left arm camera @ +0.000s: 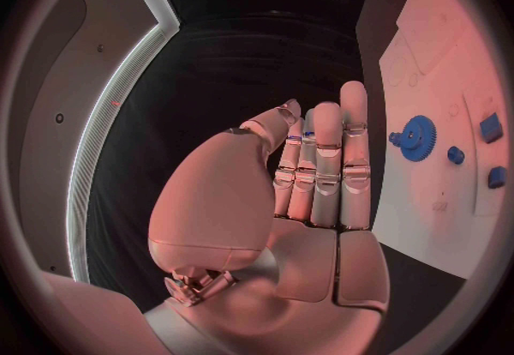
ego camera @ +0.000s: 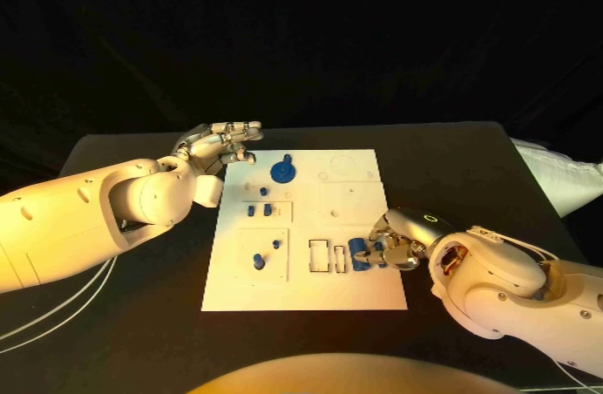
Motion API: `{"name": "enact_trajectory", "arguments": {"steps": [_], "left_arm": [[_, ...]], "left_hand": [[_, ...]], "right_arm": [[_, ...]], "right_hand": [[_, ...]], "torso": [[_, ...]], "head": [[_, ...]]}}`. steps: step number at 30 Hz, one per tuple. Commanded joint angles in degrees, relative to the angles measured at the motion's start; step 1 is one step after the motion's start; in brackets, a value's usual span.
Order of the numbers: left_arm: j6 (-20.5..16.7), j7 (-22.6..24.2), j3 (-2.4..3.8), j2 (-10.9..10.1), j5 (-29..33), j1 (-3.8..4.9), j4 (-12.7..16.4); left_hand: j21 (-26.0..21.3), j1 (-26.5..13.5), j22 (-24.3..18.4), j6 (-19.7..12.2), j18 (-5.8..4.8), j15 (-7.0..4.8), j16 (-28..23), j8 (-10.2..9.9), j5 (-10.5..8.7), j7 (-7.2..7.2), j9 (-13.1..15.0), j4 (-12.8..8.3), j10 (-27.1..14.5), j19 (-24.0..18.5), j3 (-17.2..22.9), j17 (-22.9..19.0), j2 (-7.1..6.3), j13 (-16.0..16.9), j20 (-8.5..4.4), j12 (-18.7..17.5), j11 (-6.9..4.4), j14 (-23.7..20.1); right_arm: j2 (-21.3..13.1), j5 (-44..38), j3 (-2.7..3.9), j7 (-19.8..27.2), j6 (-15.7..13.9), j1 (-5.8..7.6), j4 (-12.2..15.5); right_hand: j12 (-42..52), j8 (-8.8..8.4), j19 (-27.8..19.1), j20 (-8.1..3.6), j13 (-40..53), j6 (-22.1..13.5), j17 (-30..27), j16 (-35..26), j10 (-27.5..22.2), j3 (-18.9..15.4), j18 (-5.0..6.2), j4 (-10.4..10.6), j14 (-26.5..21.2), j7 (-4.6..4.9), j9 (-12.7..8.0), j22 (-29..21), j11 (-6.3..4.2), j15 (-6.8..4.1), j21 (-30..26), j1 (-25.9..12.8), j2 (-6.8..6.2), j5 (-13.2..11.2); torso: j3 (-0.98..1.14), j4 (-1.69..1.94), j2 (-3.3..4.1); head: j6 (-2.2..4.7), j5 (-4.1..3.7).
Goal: Assemble the parts on the task board
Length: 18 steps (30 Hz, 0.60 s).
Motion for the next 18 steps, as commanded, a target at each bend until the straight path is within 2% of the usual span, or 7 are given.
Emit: {"name": "enact_trajectory", "arguments": {"steps": [1, 13, 15, 18], "left_arm": [[1.2, 0.2, 0.04, 0.0, -0.2, -0.02, 0.1], [1.5, -0.1, 0.04, -0.1, -0.2, -0.07, 0.3], [1.5, -0.1, 0.04, -0.1, -0.2, -0.07, 0.3], [1.6, -0.1, 0.04, -0.1, -0.2, -0.08, 0.3]], "left_hand": [[-0.2, 0.4, -0.1, -0.1, 0.58, 0.06, 0.3, 0.2, -0.12, 0.04, -0.1, -0.3, -0.3, -0.1, 0.0, -0.1, 0.32, -0.1, -0.26, 0.2, 0.04, -0.3], [-0.2, 0.3, -0.1, -0.1, 0.58, 0.07, 0.3, 0.3, -0.13, 0.04, 0.0, -0.3, -0.3, -0.1, 0.0, -0.1, 0.33, -0.1, -0.25, 0.3, 0.04, -0.3], [-0.2, 0.3, -0.1, -0.1, 0.58, 0.07, 0.3, 0.3, -0.13, 0.04, 0.0, -0.3, -0.3, -0.1, 0.0, -0.1, 0.33, -0.1, -0.25, 0.3, 0.04, -0.3], [-0.2, 0.3, -0.1, -0.1, 0.58, 0.07, 0.3, 0.3, -0.13, 0.04, 0.0, -0.3, -0.3, -0.1, 0.0, -0.1, 0.33, -0.1, -0.25, 0.3, 0.04, -0.3]], "right_arm": [[0.9, -1.7, -0.03, -0.5, 2.6, -0.49, -0.9], [3.7, -1.2, -0.03, -0.8, 3.7, -1.69, -2.8], [3.8, -1.2, -0.03, -0.8, 3.2, -1.78, -2.9], [3.7, -1.2, -0.02, -0.9, 0.9, -1.85, -2.9]], "right_hand": [[0.4, 0.23, 0.3, -0.21, 0.2, 0.3, 5.3, 0.3, 0.4, -0.5, -1.16, -0.1, 4.4, -0.02, 0.1, 0.0, 0.02, -0.09, 0.3, -0.1, 0.73, 0.3], [0.6, 0.41, 0.2, -0.19, 0.9, 0.4, 5.2, 0.3, 0.3, -0.7, -1.14, -0.1, 4.4, -0.06, 0.3, 0.0, 0.00, -0.09, 0.3, 0.4, 1.56, 0.9], [0.7, 0.51, 0.2, -0.20, 1.3, 0.5, 5.2, 0.3, 0.3, -0.8, -1.13, -0.1, 4.4, -0.10, 0.5, 0.0, -0.03, -0.10, 0.3, 0.7, 1.90, 1.2], [1.8, 0.90, 0.2, -0.26, 2.6, 1.2, 5.3, 0.4, 0.8, -0.5, -1.15, -0.3, 4.4, -0.30, 0.8, 0.2, -0.21, -0.23, 0.4, 1.6, 3.04, 2.1]], "torso": [[0.02, -0.06, -0.02], [0.02, 0.04, -0.04], [0.02, 0.01, -0.06], [0.03, -0.07, -0.07]], "head": [[-0.17, 0.23], [-0.44, 0.48], [-0.41, 0.49], [-0.37, 0.66]]}}
